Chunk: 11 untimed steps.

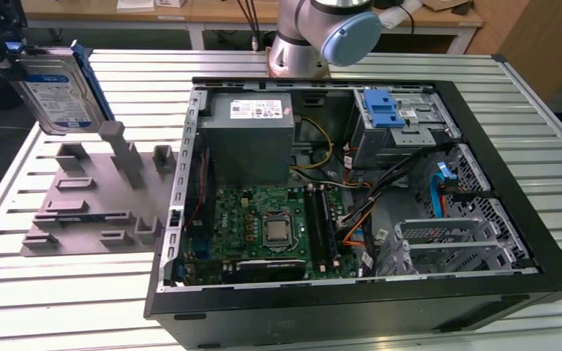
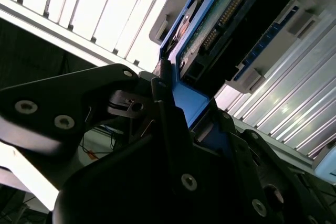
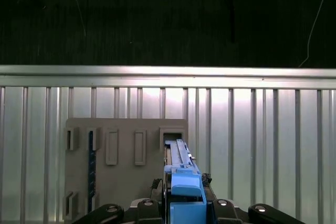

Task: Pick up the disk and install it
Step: 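Pick up the disk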

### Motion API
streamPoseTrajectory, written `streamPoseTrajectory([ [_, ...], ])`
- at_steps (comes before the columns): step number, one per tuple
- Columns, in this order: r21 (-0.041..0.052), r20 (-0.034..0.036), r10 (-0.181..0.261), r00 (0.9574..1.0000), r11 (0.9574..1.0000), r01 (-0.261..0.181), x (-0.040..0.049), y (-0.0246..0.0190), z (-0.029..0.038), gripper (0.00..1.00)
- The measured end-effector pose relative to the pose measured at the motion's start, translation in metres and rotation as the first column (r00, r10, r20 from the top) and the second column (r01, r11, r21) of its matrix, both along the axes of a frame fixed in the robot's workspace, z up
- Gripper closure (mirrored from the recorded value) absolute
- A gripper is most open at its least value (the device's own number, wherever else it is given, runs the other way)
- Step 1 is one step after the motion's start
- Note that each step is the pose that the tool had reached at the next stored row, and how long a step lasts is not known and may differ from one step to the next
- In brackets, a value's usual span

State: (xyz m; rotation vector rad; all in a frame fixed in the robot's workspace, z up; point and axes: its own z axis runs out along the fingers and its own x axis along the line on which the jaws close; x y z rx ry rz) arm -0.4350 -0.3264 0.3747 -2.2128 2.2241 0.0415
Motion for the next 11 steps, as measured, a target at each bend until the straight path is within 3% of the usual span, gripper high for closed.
streamPoseTrajectory([
  [11, 0.0001, 0.0002, 0.000, 1.0000, 1.0000, 0.000, 0.0000, 0.0000, 0.0159, 0.63],
])
